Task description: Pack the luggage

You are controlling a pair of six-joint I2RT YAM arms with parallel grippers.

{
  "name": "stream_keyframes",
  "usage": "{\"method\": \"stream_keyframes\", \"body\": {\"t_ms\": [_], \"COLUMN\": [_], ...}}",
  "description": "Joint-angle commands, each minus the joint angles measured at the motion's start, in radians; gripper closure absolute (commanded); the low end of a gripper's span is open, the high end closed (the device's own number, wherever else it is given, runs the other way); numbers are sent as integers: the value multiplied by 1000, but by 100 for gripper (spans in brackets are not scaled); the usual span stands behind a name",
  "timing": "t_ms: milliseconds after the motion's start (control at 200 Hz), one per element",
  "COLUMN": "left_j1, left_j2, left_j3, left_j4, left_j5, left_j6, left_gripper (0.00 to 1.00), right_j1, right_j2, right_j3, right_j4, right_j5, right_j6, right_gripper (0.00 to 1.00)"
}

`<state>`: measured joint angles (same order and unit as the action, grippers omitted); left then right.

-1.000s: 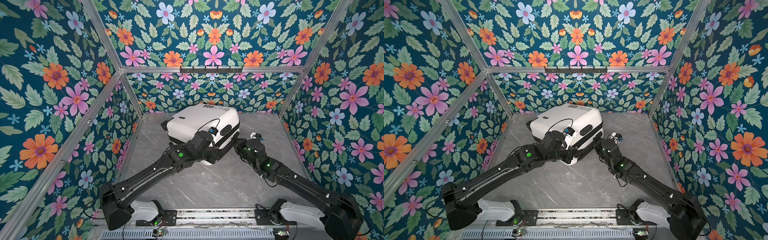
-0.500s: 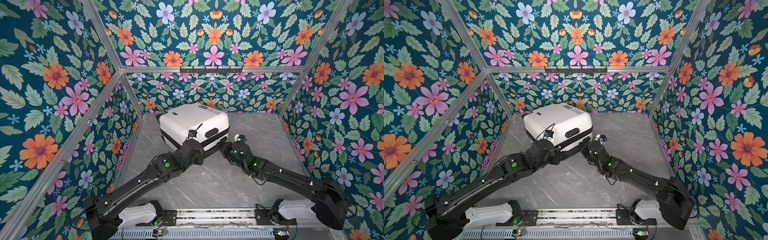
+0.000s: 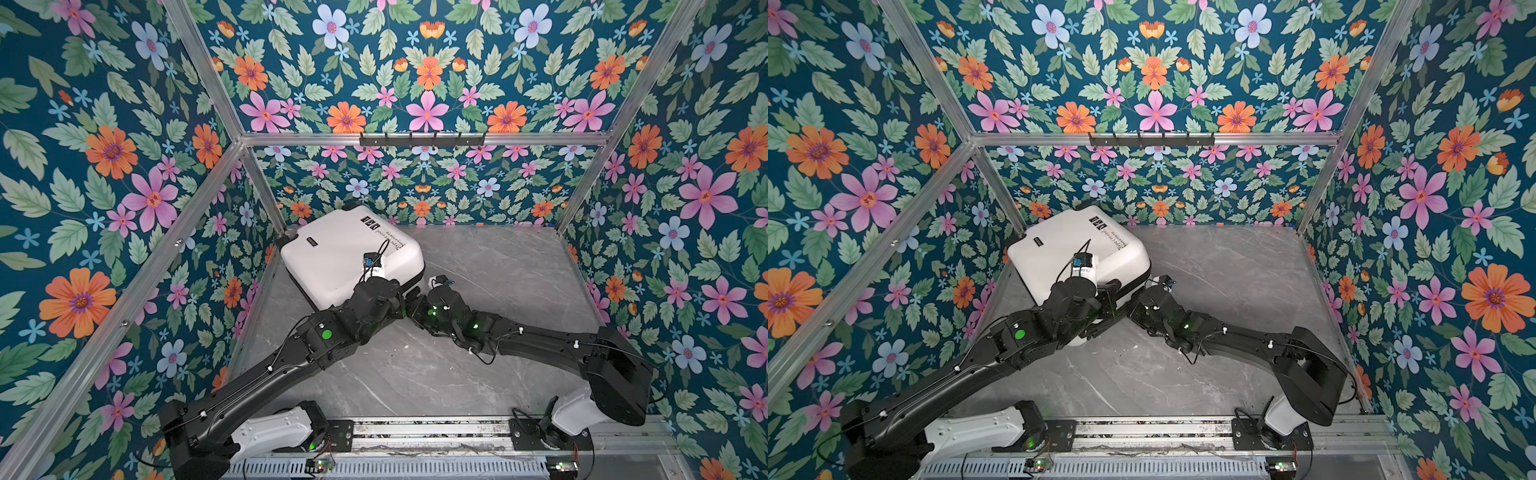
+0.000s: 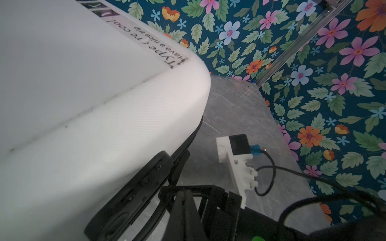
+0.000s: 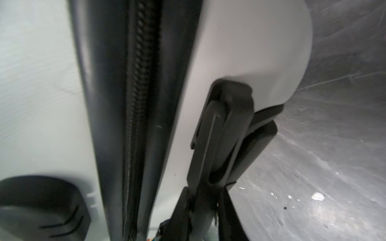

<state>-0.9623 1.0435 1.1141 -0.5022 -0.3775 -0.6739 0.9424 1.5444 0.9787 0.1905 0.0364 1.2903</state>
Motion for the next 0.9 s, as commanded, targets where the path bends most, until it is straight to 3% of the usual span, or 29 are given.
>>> {"method": "stream_keyframes", "body": {"t_ms": [0,90,155,220,360,515,695,895], "left_j1": [0,2,4,6,17,22,22,22], "left_j2": [-48,-94,-130,-159,-213,-282,-405,-473], "left_j3": [1,10,11,26,36,-24,-166,-330], "left_j4": [-61,-142,-192,-283,-470,-565,-579,-463], "left_j5": [-76,-142,-177,-232,-294,-303,-291,-275], "left_j6": [-16,-60,-92,-183,-336,-488,-667,-722], "left_gripper": [100,89,75,58,38,39,48,51], "right_j1": [6,-4,-15,-25,-44,-82,-127,-147], "right_j2": [-11,-23,-33,-46,-87,-141,-223,-358], "right_j3": [15,17,10,-1,-47,-144,-257,-400], "right_j4": [264,250,245,239,229,236,224,166], "right_j5": [-15,2,7,21,52,83,129,202], "right_j6": [-75,-80,-78,-75,-79,-61,-53,-35], "right_gripper": [100,100,100,100,100,100,100,100]}}
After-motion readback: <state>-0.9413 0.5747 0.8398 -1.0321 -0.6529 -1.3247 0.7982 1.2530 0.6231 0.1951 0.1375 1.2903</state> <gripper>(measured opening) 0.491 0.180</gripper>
